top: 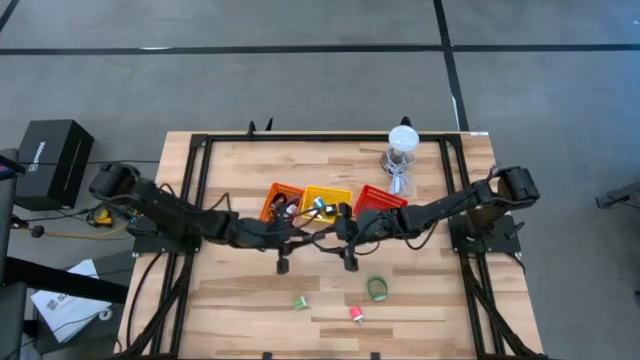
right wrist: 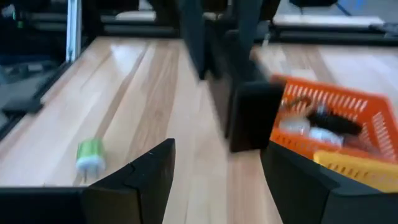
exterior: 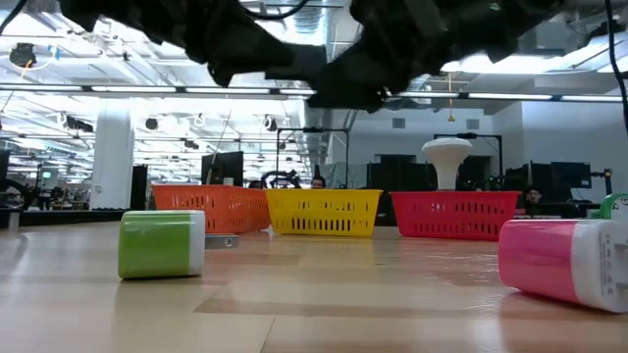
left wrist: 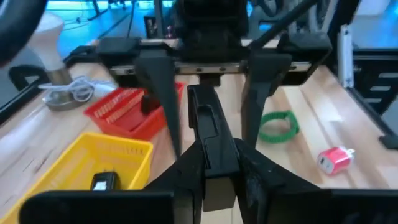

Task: Pick & Place Office items
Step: Put the black digital timer into the red bin

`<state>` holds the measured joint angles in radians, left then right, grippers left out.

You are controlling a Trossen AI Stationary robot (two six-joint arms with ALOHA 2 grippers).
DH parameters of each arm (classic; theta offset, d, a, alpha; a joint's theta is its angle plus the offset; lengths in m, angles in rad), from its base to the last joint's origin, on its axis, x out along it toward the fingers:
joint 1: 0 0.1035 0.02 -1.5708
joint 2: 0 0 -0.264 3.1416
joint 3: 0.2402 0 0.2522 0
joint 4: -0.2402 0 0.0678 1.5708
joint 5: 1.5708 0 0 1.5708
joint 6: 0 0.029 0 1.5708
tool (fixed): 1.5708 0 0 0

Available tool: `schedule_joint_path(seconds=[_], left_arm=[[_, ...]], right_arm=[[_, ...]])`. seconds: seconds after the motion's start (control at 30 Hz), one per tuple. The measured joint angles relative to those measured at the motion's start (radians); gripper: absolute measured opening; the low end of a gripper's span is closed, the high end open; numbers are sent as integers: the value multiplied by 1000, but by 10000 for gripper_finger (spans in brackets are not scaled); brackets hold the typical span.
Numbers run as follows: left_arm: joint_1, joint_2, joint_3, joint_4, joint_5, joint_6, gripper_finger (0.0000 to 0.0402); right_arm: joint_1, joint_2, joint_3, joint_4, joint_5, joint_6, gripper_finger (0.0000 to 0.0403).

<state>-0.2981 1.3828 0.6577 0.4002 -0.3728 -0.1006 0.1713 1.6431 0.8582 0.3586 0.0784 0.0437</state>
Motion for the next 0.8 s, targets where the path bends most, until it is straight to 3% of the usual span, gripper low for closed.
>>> schedule_joint_path(seconds=[0.23,0.53,0.8], left_arm=[[-1,-23,-41,-9,5,14,58],[-1,-21,-42,1,2,11,53],[-2,-20,-43,4,-2,11,56]], right_arm=[[-13,50,89,-20,-7,1,227],[-4,36,93,-24,-10,1,223],[-3,45,93,-22,-10,1,146]])
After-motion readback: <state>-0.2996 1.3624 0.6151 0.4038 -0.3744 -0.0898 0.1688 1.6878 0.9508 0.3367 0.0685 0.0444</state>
